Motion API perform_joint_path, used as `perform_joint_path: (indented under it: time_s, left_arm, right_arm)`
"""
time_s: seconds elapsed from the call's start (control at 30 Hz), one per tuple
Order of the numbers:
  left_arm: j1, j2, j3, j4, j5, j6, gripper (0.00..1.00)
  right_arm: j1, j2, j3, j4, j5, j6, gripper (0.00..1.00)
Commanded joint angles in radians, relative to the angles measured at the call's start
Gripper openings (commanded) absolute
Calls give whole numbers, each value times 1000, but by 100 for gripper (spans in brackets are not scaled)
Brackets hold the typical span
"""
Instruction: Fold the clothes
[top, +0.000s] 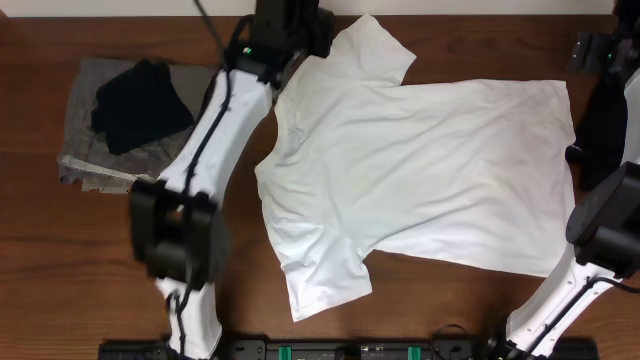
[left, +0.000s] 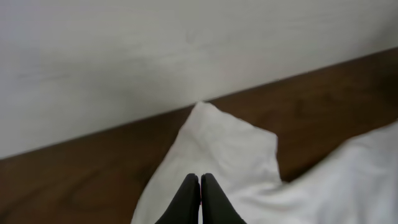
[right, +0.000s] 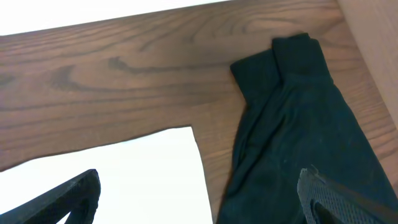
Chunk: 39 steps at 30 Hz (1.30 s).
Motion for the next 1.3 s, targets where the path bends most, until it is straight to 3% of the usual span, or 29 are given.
perform_joint_path:
  time_s: [0.0, 0.37, 0.5, 0.73, 1.27]
  left_arm:
    - [5, 143, 82, 50, -1, -2, 6]
    - [5, 426, 119, 388, -1, -8, 6]
    - [5, 478, 119, 480, -1, -77, 6]
    - [15, 542, 119, 503, 91, -93, 6]
    - [93, 605, 118, 418, 112, -92, 6]
  right_arm:
    - [-2, 0, 6, -2, 11, 15, 99]
    - [-2, 0, 6, -2, 11, 15, 99]
    - [-2, 0, 5, -1, 11, 15, 99]
    - [-2, 0, 5, -2, 11, 15, 99]
    - [-2, 0, 5, -2, 11, 15, 99]
